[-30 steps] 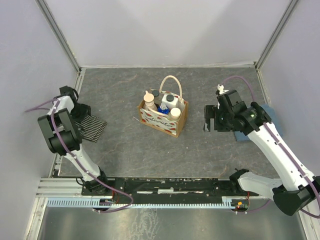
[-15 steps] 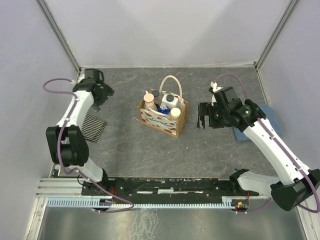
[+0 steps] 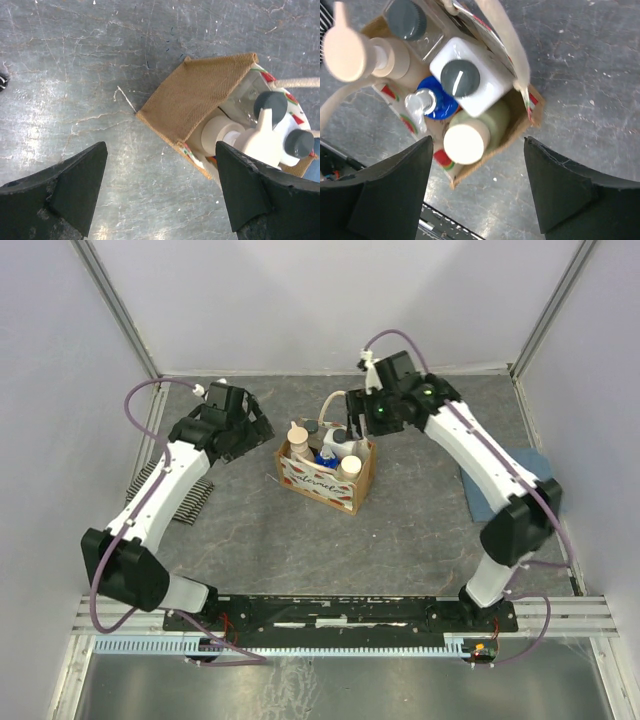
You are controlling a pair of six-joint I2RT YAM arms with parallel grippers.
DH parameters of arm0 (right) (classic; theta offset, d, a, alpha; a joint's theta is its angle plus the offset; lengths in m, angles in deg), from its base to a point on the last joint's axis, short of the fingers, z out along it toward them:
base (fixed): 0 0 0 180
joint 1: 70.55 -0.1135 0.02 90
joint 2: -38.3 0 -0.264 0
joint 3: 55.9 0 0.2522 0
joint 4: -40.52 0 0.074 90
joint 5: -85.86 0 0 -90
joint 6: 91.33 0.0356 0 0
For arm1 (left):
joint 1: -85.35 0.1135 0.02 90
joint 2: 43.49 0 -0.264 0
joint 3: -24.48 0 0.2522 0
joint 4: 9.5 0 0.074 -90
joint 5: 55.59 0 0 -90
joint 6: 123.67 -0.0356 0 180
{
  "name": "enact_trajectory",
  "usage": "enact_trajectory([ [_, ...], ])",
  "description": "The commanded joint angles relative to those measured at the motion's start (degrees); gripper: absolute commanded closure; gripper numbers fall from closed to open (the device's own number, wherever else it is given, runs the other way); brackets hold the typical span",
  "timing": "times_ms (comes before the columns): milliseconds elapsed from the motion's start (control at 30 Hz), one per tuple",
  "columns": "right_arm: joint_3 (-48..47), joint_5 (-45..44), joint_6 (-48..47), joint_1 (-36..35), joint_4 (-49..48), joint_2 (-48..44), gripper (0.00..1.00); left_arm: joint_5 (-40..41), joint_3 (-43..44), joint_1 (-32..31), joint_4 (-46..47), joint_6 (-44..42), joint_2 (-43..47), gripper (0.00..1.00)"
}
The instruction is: Take the personal care products out of the canvas bag
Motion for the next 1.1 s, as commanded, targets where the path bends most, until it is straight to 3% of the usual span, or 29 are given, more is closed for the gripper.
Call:
enact_trajectory([
  [0, -6.5, 0.1, -5.1, -2.6, 2.6, 7.1, 0.2, -2.1, -1.1, -0.9, -1.3, -3.3, 4.5, 0.05],
  [233, -3.3, -6.3, -5.9, -7.1, 2.0, 10.6, 0.21, -9.1, 1.4, -5.0, -0.1, -2.9, 4.5, 0.11],
  [400, -0.1, -11.1, -5.1, -8.0, 2.0, 9.2, 0.2, -7.6, 3.8, -11.9, 1.4, -1.0, 1.0, 0.11],
  [567, 3.9, -12.5, -4.5, -8.0, 1.2, 5.6, 0.19, -5.8, 4.3, -14.6, 2.6, 0.9, -2.2, 0.1],
  [633, 4.4, -12.9, -4.6, -8.0, 1.4, 5.3, 0.19, -6.3, 4.1, -15.0, 2.9, 1.4, -3.3, 0.29],
  [767, 5.0, -13.0, -4.4, -8.1, 1.6, 5.3, 0.19, -6.7, 4.4, -16.1, 1.1, 2.2, -3.3, 0.88],
  [800, 5.1, -12.8, -4.4, -8.1, 1.5, 5.3, 0.19, -6.3, 4.4, -16.1, 0.3, 2.5, -2.9, 0.96],
  [1067, 4.1, -12.1, -5.6, -10.5, 2.4, 6.3, 0.19, -3.4, 4.0, -16.1, -6.1, 4.0, 4.0, 0.97],
])
